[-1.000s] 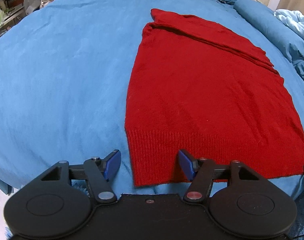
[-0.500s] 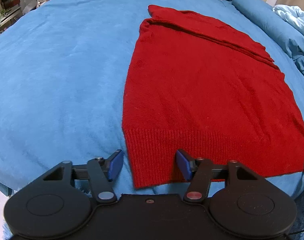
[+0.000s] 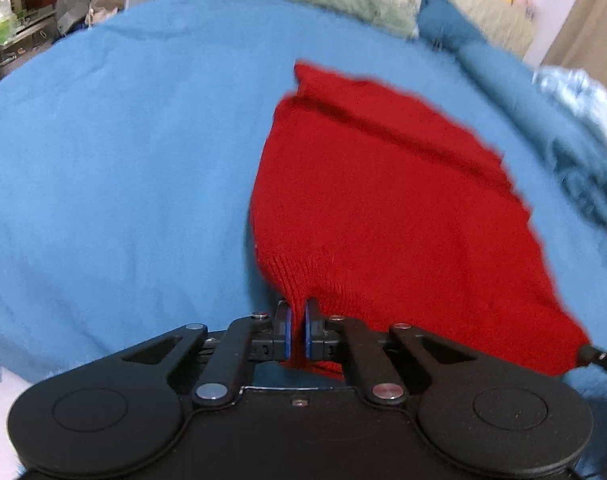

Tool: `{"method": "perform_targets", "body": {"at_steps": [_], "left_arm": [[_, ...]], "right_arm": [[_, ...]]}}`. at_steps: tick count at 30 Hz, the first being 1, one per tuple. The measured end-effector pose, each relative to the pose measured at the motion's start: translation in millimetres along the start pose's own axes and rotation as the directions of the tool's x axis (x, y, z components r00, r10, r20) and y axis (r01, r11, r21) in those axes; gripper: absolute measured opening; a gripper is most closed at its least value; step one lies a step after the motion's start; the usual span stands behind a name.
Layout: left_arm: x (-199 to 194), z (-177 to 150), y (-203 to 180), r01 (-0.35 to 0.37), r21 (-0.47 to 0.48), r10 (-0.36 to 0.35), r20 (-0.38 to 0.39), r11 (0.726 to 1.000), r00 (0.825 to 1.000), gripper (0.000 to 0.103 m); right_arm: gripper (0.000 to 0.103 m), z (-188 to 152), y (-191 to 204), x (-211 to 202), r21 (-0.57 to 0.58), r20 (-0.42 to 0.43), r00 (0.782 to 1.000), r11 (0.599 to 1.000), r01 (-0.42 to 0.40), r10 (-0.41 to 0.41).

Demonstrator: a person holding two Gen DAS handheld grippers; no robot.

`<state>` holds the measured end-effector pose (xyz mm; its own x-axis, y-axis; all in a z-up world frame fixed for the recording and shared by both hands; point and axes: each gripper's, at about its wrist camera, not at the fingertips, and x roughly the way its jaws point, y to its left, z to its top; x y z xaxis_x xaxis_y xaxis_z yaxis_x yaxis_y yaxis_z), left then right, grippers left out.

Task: Fold small clothes
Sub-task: 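Grasp the hem with both tools and lift it toward the collar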

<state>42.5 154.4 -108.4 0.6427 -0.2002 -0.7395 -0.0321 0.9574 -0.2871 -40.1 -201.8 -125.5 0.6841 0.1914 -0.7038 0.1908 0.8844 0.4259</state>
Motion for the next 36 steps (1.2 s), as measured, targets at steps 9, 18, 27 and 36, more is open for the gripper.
{"method": "perform_targets", "body": {"at_steps": [9, 18, 27, 36], "left_arm": [[-29.8, 124.5, -44.9, 0.056, 0.065, -0.072, 0.266, 0.996, 0.961, 0.006], [102.2, 295.4, -78.8, -0.055, 0.05, 0.033, 0.367, 0.997, 0.93, 0.006], [283.6, 311.2, -44.9, -0.148, -0.01, 0.147, 0.201, 0.989, 0.968, 0.006], [293.8, 317.5, -33.0, -0.121, -0.073, 0.132, 0.181, 0.99, 0.975, 0.044]], "right_arm": [[0.022, 117.6, 31.3, -39.6, -0.041, 0.227, 0.96, 0.987, -0.156, 0.161], [0.021, 310.6, 81.7, 62.1, -0.142, 0.326, 0.931, 0.982, -0.125, 0.166], [0.021, 355.9, 88.7, 269.8, -0.152, 0.176, 0.984, 0.988, 0.03, -0.003], [0.026, 359.0, 73.8, 315.5, -0.119, 0.185, 0.982, 0.992, 0.044, -0.022]]}}
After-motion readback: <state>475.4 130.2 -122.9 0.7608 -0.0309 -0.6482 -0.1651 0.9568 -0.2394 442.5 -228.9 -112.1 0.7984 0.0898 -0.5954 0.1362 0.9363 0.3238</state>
